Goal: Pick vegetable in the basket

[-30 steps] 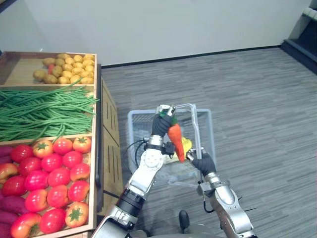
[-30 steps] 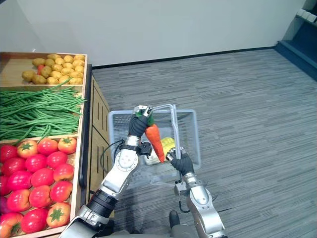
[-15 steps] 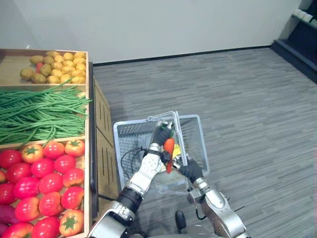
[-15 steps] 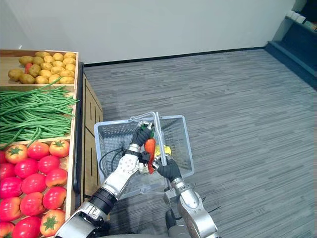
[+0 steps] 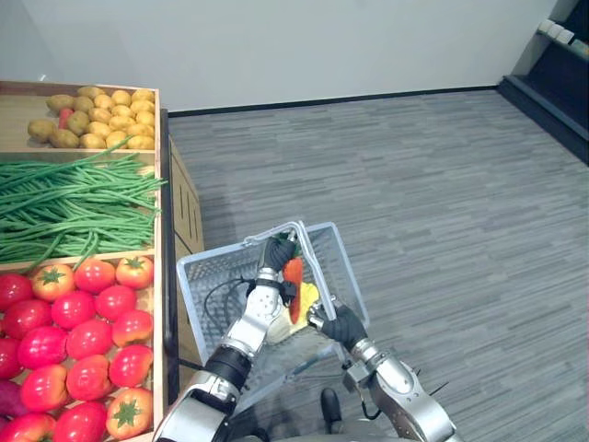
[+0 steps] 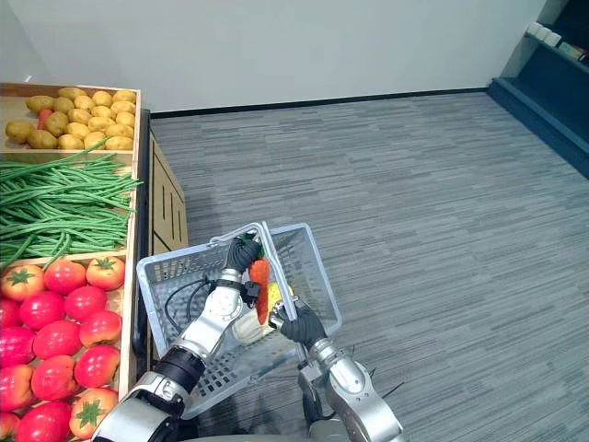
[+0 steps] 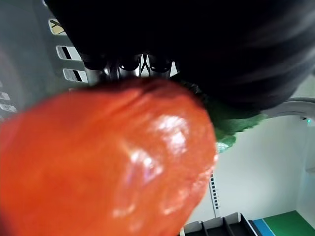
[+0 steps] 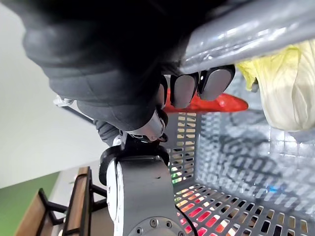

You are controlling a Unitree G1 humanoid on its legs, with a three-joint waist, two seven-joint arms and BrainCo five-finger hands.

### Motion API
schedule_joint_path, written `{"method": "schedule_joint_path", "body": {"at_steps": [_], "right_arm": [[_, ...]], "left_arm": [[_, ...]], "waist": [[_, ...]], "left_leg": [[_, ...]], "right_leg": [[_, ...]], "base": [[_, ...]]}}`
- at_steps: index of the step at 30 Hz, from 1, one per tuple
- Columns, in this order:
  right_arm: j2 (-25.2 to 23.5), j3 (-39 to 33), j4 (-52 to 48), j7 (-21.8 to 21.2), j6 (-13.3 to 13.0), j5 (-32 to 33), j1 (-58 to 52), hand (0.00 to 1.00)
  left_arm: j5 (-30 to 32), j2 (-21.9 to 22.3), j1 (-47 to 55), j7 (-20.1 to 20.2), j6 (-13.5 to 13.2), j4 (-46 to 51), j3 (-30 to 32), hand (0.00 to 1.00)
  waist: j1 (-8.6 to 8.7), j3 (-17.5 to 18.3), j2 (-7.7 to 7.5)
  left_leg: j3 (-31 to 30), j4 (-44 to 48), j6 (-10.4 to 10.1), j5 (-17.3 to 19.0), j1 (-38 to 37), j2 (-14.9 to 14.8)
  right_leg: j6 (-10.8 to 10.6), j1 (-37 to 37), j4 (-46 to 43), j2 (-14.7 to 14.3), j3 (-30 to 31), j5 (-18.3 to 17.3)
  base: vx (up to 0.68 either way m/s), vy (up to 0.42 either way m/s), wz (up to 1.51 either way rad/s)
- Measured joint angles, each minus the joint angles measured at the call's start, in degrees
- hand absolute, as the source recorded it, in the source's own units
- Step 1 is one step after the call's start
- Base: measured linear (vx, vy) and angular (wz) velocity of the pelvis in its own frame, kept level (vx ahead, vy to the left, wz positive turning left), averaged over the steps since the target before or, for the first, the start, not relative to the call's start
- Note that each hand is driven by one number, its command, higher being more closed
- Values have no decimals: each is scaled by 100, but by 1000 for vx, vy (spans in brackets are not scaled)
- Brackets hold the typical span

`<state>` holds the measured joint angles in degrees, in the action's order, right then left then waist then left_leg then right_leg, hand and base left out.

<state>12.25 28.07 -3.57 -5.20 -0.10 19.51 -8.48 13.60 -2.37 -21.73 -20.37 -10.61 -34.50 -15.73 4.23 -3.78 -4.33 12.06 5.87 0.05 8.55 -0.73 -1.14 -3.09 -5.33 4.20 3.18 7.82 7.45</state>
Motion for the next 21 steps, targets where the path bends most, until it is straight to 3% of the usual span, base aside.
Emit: {"method": "schedule_joint_path", "body": {"at_steps": [5, 21], "right_arm": [[68, -8, 20, 1, 162, -6, -33, 100], [-78, -550, 23, 35, 162, -1149, -86, 100]], "left_arm": [[216, 53, -17, 35, 6, -395, -1, 0], [964, 18, 66, 173, 10, -411, 12, 0]], "waist": [[8, -2, -3], [-5, -6, 3]], "left_leg": [[-9, -1, 1, 0, 12, 5], [-84, -5, 3, -2, 54, 15]], "right_leg": [[-15, -10, 7, 2, 1, 10], [-21, -4, 61, 1, -112, 13]], "base": [[-20, -7, 0], [-7, -6, 1]]}}
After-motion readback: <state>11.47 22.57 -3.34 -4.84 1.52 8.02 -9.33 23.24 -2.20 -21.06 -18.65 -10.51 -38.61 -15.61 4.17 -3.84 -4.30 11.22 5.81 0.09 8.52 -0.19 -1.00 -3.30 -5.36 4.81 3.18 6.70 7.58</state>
